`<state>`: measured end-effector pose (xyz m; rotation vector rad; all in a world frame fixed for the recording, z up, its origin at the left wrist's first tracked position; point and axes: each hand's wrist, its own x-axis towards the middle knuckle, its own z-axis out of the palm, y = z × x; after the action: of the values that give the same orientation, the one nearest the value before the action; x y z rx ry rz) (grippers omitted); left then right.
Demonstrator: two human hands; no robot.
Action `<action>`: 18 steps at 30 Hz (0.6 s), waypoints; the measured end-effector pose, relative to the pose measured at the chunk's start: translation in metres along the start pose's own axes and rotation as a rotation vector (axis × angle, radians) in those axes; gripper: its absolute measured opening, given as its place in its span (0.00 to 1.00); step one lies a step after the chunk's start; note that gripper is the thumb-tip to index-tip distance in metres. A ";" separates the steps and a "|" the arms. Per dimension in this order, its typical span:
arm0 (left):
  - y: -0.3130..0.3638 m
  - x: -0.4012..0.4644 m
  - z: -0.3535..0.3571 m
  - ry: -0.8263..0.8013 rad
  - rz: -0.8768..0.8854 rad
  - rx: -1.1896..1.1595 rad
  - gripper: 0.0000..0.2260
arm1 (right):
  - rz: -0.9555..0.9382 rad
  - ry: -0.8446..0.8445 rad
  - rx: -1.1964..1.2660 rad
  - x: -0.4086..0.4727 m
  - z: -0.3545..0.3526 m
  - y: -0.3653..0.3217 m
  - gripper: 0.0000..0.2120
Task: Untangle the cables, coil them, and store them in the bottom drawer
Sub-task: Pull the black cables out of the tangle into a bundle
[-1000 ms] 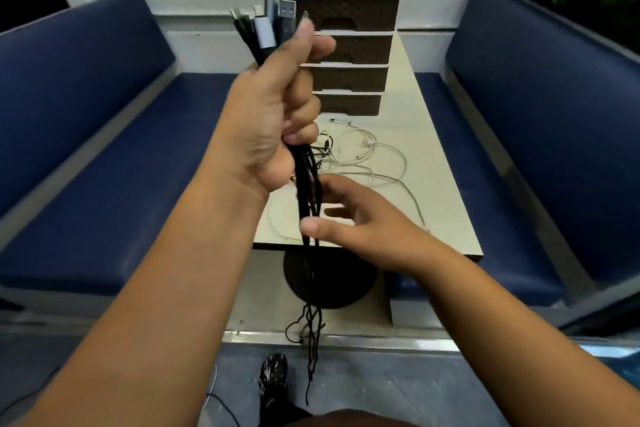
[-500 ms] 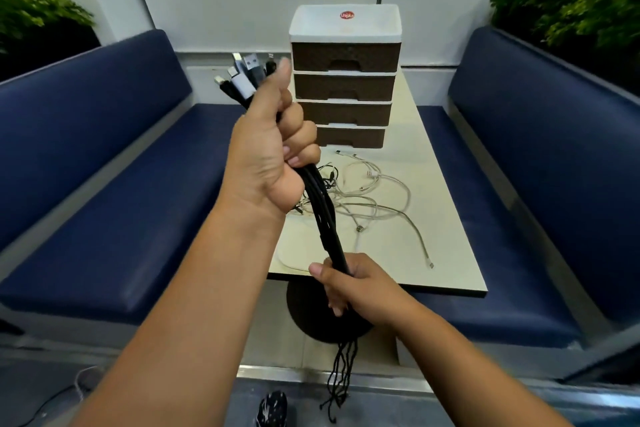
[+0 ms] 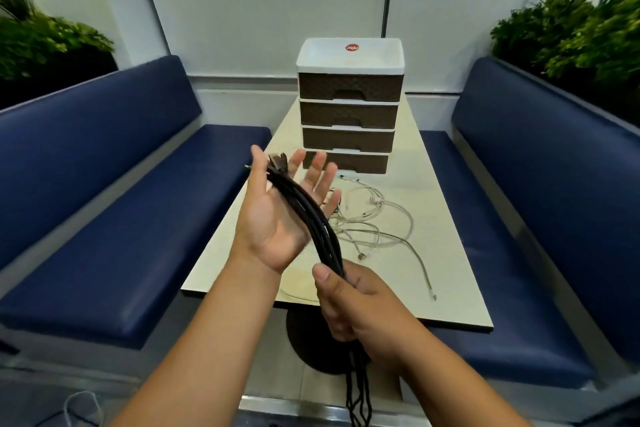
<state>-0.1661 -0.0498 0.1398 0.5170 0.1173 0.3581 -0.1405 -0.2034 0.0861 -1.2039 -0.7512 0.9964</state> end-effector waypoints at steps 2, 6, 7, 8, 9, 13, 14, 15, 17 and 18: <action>-0.014 -0.006 -0.010 -0.036 -0.060 0.034 0.33 | 0.027 0.021 0.015 0.001 -0.001 0.002 0.18; -0.030 -0.001 -0.036 0.054 -0.121 -0.113 0.12 | 0.102 0.027 0.034 0.006 -0.004 0.014 0.18; -0.028 0.001 -0.042 0.058 -0.149 -0.191 0.09 | 0.129 0.019 0.022 0.009 -0.006 0.019 0.17; -0.024 0.003 -0.049 0.044 -0.172 -0.244 0.09 | 0.154 0.008 0.010 0.011 -0.007 0.024 0.17; -0.021 0.006 -0.056 0.034 -0.184 -0.258 0.09 | 0.174 -0.004 0.006 0.014 -0.008 0.029 0.16; -0.018 0.010 -0.069 0.093 -0.181 -0.143 0.15 | 0.168 -0.059 -0.051 0.027 -0.011 0.051 0.14; -0.017 0.012 -0.072 0.119 -0.169 -0.130 0.14 | 0.168 -0.068 -0.073 0.030 -0.012 0.055 0.13; -0.016 0.015 -0.075 0.148 -0.156 -0.120 0.14 | 0.177 -0.075 -0.087 0.035 -0.014 0.060 0.12; -0.014 0.019 -0.076 0.187 -0.134 -0.063 0.13 | 0.193 -0.087 -0.119 0.040 -0.017 0.066 0.11; -0.012 0.021 -0.076 0.211 -0.125 -0.009 0.13 | 0.204 -0.094 -0.140 0.044 -0.019 0.069 0.10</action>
<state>-0.1581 -0.0167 0.0673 0.4598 0.3503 0.2900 -0.1210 -0.1671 0.0128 -1.3834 -0.7934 1.1906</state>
